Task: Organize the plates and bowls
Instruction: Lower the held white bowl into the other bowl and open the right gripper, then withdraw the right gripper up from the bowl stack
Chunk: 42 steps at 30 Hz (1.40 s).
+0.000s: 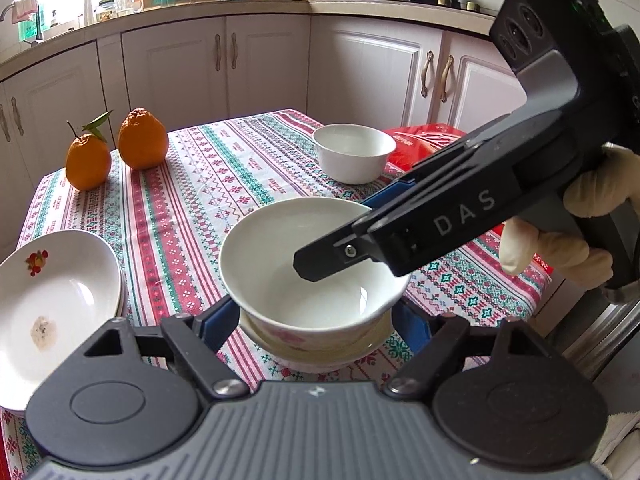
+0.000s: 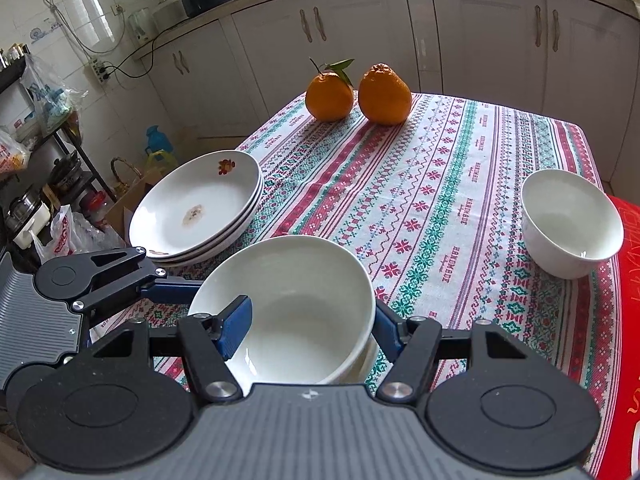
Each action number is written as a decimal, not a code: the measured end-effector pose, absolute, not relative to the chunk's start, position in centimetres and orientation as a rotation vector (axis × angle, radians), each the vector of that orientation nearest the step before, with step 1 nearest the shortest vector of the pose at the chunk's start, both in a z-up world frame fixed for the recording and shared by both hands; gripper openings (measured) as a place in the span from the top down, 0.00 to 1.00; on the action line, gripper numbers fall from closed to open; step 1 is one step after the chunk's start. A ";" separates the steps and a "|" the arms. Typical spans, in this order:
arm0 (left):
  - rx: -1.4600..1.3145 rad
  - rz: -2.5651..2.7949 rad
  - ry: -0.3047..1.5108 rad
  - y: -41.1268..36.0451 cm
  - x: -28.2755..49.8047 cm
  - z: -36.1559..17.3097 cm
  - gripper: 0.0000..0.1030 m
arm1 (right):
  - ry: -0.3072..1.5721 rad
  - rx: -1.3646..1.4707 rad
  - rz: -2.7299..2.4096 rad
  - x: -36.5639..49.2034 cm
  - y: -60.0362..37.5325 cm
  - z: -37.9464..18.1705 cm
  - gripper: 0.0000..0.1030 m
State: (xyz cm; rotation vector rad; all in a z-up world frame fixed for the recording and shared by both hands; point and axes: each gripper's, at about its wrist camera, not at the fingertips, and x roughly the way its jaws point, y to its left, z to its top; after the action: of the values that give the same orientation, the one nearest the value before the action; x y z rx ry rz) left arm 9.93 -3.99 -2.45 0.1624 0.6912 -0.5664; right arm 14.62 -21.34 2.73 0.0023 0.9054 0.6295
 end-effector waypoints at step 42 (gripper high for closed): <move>0.249 -0.687 0.673 -2.5 8.5 -0.9 0.09 | 0.838 -0.079 0.496 11.1 -23.2 1.3 0.03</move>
State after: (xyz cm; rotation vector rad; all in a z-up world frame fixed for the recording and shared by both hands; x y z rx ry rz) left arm 8.45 -2.51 -0.94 0.2494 0.6726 -0.6871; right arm 11.12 -23.18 1.32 -0.0791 0.8380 0.4962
